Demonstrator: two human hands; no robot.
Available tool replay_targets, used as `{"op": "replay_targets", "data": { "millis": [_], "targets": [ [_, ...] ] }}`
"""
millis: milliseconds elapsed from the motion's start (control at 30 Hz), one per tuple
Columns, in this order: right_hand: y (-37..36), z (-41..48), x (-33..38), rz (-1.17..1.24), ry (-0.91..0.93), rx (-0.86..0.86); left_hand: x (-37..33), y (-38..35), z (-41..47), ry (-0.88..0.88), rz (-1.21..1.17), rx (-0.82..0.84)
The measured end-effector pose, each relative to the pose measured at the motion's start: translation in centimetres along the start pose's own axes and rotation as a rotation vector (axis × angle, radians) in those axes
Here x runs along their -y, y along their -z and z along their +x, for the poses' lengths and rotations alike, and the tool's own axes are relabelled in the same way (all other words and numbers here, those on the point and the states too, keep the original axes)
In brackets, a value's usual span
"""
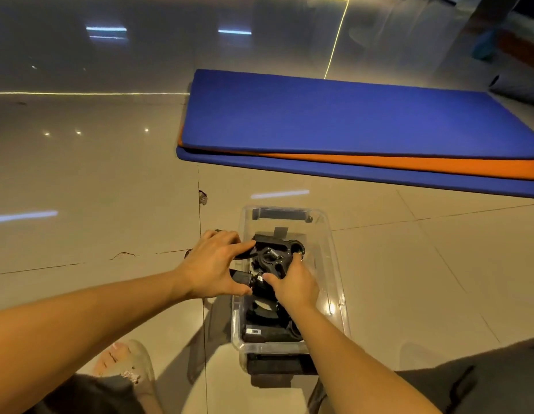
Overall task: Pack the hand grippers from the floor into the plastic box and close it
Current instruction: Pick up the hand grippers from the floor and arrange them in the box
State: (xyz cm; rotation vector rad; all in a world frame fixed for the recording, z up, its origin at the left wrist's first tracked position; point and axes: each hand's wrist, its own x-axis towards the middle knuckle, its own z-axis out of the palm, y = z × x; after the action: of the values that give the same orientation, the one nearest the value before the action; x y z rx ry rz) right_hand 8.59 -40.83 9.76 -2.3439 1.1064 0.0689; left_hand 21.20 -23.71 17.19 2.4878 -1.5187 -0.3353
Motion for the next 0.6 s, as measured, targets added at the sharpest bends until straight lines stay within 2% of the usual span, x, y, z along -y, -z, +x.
{"op": "replay_targets", "data": {
  "millis": [167, 333, 433, 600],
  "targets": [
    [-0.8, 0.6, -0.2, -0.192, 0.014, 0.041, 1.2, -1.7, 0.9, -0.024, 0.003, 0.041],
    [0.6, 2.5, -0.3, -0.439, 0.163, 0.040, 2.1, -2.6, 1.2, -0.006, -0.036, 0.049],
    [1.9, 4.3, -0.9, -0.457, 0.317, 0.026, 2.3, -2.8, 1.2, -0.003, -0.064, 0.050],
    [2.7, 6.9, -0.6, -0.366, 0.572, 0.280, 2.4, -2.9, 1.3, -0.019, -0.060, 0.043]
  ]
}}
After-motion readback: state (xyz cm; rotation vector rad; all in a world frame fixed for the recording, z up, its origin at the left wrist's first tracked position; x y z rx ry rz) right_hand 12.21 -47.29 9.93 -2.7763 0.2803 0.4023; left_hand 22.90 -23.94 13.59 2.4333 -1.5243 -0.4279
